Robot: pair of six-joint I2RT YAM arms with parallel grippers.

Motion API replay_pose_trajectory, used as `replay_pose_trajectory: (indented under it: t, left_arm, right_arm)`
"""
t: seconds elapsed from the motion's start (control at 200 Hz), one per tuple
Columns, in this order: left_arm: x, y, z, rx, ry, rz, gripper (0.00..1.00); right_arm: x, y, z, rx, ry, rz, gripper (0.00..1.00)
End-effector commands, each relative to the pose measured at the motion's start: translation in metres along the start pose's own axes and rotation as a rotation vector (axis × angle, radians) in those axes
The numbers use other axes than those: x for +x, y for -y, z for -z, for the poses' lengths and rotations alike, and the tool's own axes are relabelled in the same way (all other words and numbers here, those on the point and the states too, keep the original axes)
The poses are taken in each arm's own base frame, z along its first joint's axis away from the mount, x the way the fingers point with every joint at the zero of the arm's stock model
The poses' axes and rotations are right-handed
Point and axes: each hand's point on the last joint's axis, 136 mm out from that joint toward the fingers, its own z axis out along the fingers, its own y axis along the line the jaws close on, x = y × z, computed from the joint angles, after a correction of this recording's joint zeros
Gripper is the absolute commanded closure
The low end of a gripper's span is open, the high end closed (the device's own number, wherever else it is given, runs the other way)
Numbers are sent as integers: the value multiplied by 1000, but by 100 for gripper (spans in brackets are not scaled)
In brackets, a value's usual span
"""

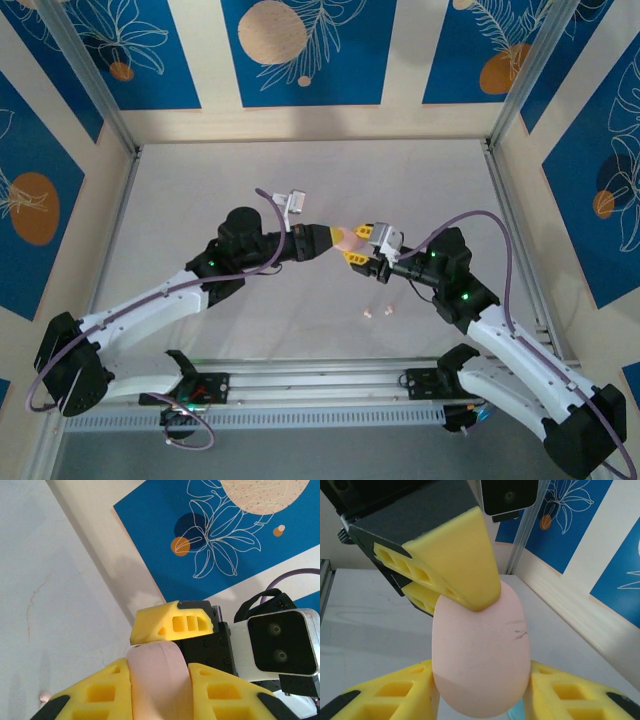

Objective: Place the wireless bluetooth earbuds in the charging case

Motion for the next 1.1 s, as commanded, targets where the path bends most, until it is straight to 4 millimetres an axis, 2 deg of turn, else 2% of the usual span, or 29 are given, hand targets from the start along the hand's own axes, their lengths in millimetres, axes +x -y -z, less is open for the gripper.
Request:
replay_pose_trajectory:
  t: [0.0,0.11,0.19,0.295,0.35,0.42,0.54,0.655,0.815,1.095]
  left_arm:
    - [-2,6,1,33,8,-26,95]
    - [-5,7,5,24,29,-93,87]
    - [-6,11,10,23,41,-189,69]
    - [-3,15,17,27,43,-353,52]
    - [0,20,21,46,36,-464,45]
    - [8,25,25,76,10,-603,40]
    - [23,34,31,148,-41,-779,39]
    - [34,42,34,215,-81,-849,40]
    - [38,41,32,229,-106,-860,44]
    - [40,35,31,208,-125,-865,58]
  right_arm:
    - [-20,-1,2,-29,40,12,62]
    - [-22,-5,2,-68,26,-30,67]
    - [-23,-14,3,-139,8,-80,68]
    - [-27,-26,4,-252,-16,-168,68]
    - [-29,-32,5,-320,-27,-215,68]
    - [-32,-35,4,-379,-40,-272,68]
    - [-39,-38,4,-453,-50,-329,68]
    - [-43,-38,3,-481,-60,-355,69]
    - [-47,-41,4,-518,-58,-367,69]
    - [-47,-41,4,-519,-62,-367,69]
